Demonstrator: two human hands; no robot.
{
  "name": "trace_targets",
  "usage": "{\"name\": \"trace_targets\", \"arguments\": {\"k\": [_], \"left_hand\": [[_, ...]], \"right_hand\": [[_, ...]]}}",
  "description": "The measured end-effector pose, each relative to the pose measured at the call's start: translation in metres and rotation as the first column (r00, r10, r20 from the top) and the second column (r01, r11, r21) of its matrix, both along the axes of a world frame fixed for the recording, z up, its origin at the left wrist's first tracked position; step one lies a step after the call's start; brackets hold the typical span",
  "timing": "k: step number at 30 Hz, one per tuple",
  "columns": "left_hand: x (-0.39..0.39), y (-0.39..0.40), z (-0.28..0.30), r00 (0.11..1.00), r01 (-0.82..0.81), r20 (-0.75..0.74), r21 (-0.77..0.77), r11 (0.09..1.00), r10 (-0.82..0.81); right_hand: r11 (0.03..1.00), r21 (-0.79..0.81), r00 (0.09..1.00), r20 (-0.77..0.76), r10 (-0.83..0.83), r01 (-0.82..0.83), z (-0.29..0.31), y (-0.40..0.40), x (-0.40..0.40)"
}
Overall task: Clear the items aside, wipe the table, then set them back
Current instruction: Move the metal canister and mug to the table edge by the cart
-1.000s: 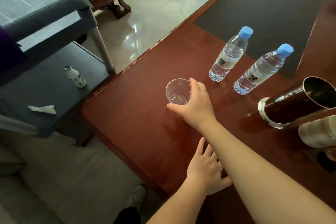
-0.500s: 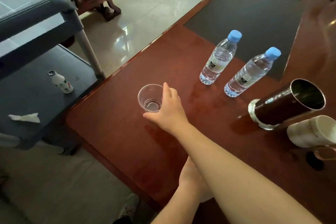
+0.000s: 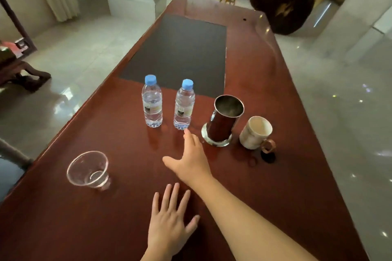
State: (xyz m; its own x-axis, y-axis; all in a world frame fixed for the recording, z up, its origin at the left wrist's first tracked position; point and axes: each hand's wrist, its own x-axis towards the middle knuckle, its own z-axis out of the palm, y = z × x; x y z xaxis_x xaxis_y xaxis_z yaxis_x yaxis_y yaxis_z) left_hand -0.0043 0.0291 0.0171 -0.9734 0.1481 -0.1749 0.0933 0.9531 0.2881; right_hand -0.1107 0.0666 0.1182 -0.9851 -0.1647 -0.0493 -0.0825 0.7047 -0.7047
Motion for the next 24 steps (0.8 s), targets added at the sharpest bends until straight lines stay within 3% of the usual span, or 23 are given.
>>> {"name": "trace_targets", "arguments": {"k": [1, 3, 5, 10, 12, 19, 24], "left_hand": [[0.010, -0.025, -0.019, 0.985, -0.055, -0.165, -0.008, 0.998, 0.053], [0.017, -0.037, -0.022, 0.983, -0.092, -0.165, -0.066, 0.994, 0.080], [0.008, -0.026, -0.014, 0.994, -0.076, -0.082, -0.012, 0.997, 0.075], [0.006, -0.024, -0.006, 0.982, -0.111, -0.146, 0.088, 0.990, 0.123], [0.003, -0.019, 0.000, 0.989, -0.112, -0.088, 0.116, 0.987, 0.122], [-0.003, -0.017, 0.017, 0.990, -0.128, -0.053, 0.057, 0.990, 0.131], [-0.038, -0.011, 0.037, 0.984, -0.155, -0.063, 0.181, 0.971, 0.169]], "right_hand": [[0.998, -0.006, 0.998, -0.008, -0.057, 0.057, 0.004, 0.019, 0.001], [0.986, -0.015, 0.986, -0.016, -0.164, 0.164, 0.011, 0.057, 0.004], [0.965, -0.018, 0.965, -0.021, -0.262, 0.262, 0.017, 0.095, 0.009], [0.879, -0.054, 0.880, -0.008, -0.476, 0.475, 0.026, 0.175, 0.028], [0.838, -0.068, 0.840, 0.005, -0.542, 0.541, 0.025, 0.199, 0.036], [0.756, -0.069, 0.759, 0.054, -0.649, 0.651, 0.015, 0.236, 0.044], [0.743, -0.053, 0.744, 0.078, -0.663, 0.667, 0.006, 0.232, 0.037]]}}
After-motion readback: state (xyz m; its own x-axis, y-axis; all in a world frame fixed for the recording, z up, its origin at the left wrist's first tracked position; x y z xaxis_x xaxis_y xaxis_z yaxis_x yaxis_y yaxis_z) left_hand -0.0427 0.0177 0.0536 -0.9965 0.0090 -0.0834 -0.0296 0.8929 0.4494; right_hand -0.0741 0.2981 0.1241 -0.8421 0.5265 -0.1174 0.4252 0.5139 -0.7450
